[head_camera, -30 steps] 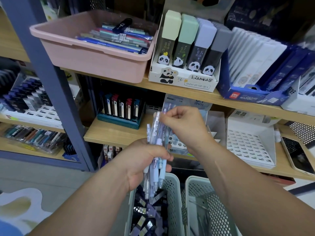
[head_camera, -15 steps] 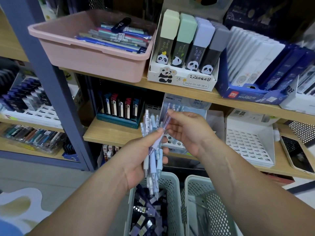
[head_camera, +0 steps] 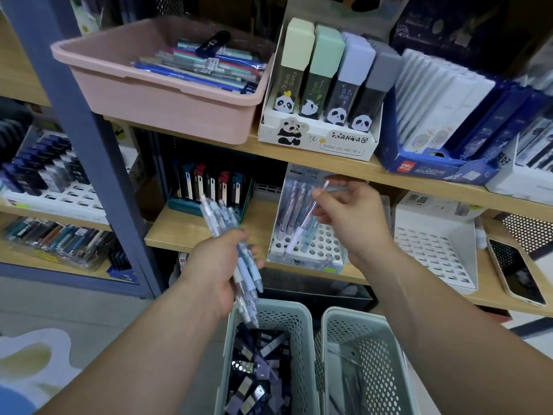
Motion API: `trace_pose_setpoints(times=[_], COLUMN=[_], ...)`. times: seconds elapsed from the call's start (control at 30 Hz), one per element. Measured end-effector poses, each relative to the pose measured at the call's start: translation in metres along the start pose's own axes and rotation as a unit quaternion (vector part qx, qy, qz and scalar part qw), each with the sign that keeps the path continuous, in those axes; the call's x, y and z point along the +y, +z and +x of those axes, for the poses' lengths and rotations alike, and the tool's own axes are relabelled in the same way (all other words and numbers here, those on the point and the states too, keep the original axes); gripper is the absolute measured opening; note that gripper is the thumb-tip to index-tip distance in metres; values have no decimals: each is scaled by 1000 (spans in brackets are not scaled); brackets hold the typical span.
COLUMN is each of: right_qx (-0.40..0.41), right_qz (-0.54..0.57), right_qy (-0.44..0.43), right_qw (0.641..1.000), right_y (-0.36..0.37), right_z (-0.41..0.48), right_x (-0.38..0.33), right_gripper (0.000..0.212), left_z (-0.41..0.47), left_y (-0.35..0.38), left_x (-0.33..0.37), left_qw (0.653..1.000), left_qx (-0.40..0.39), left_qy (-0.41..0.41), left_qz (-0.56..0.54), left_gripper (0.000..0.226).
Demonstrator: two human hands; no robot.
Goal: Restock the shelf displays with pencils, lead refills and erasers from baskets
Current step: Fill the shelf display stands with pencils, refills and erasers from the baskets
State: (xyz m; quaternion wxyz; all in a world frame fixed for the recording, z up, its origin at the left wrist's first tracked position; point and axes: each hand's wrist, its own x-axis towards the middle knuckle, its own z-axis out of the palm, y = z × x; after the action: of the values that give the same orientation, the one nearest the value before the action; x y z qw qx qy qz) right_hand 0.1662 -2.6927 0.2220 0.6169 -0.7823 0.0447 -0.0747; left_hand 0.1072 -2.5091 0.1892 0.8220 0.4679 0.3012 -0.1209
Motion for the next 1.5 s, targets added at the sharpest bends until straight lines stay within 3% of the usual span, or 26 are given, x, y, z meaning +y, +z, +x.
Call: trace_pose_setpoints(times=[0.07, 0.33, 0.87, 0.93, 1.0, 1.07, 1.13, 1.27, 1.37, 1.5], right_qx=[10, 3, 53, 54, 36, -36, -112, -133, -113, -107], right_qz=[-88, -262, -497, -468, -388, -259, -101, -9, 25, 61], right_qy=[-69, -219, -361, -361, -339, -221, -62, 89, 142, 167], right_qw=[994, 940, 787, 805, 856, 939, 987, 987, 983, 978], right_y=[3, 21, 26, 22, 14, 3, -6, -24, -29, -27], right_z=[1, 0, 8, 3, -6, -19, -35, -55, -59, -56], right_x=[7, 33, 39, 35, 29, 16, 3, 5, 14, 18], right_gripper=[17, 19, 30, 26, 18, 16, 26, 30, 20, 21], left_z=[2, -2, -19, -21, -22, -24, -26, -33, -35, -35], left_y=[-2, 0, 7, 7, 7, 8, 9, 15, 21, 27], left_x=[1, 2, 5, 5, 5, 3, -1, -14, -23, -24], left_qw=[1000, 1000, 987, 985, 981, 977, 972, 963, 967, 965], left_qx=[7, -18, -139, -151, -163, -178, -192, -215, -197, -196], left_qy=[0, -9, -18, -17, -13, -12, -25, -56, -62, -56], left_qz=[-5, 13, 78, 86, 100, 114, 130, 152, 150, 167], left_gripper=[19, 20, 16, 18, 26, 44, 51, 36, 30, 40])
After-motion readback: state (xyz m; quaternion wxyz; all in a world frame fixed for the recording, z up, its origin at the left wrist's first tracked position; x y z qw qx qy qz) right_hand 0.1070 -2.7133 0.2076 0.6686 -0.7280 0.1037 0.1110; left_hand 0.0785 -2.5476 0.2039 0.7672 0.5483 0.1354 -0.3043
